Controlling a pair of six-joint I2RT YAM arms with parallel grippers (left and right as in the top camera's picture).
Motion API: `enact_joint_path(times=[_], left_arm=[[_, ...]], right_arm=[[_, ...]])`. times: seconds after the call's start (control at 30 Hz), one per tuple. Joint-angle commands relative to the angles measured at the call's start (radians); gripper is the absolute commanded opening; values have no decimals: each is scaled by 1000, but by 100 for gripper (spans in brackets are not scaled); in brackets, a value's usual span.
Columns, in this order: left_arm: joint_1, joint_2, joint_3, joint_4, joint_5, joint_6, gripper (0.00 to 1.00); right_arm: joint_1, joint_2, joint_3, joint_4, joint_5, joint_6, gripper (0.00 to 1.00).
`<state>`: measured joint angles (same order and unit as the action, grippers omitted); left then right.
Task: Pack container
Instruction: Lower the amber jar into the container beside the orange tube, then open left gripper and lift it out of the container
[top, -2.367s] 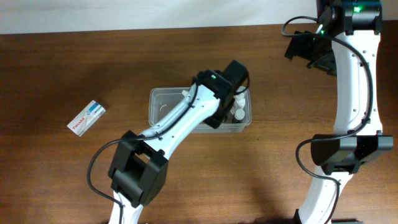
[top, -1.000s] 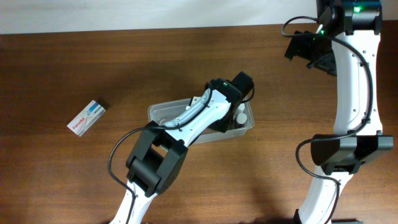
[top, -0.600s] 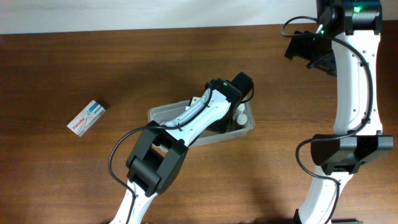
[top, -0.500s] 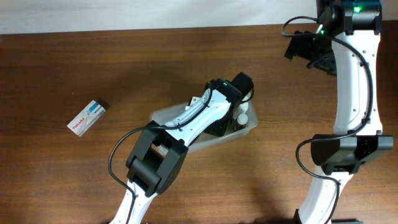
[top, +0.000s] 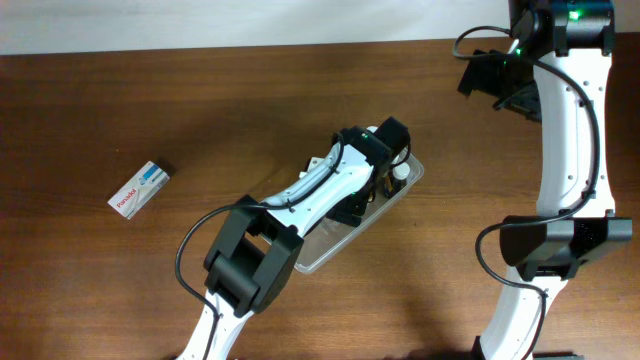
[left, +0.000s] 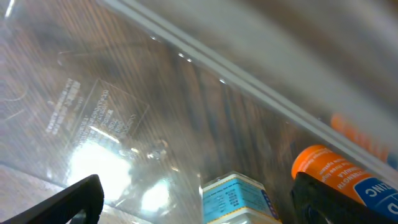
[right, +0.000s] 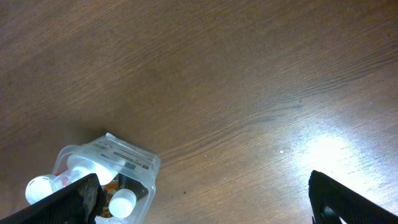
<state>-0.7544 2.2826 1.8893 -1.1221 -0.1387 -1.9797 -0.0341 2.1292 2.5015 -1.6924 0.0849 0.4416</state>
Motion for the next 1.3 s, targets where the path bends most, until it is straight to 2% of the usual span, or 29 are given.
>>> enact_joint_path(times=[0.0,0.2,0.3,0.6,0.77,1.0,1.27], left_arm=[[5,6,6,-20,18,-10,96],[5,6,6,-24,18,22,97],[5,6,8,-23,16,90,97],[10,6,19,-23,-117,386,99],[14,-5,51,-28,-120,570,99],[14,-11,168,-160,-120,723,99],[14,-11,327,-383,-120,757,99]], right_arm=[[-5,2,15,-3,-2,5,99],[-5,2,15,-3,-2,5,98],[-5,2,15,-3,-2,5,98],[-5,2,15,-3,-2,5,98],[-5,2,15,-3,-2,5,98],[-5,2,15,-3,-2,5,98],[-5,2,15,-3,-2,5,98]])
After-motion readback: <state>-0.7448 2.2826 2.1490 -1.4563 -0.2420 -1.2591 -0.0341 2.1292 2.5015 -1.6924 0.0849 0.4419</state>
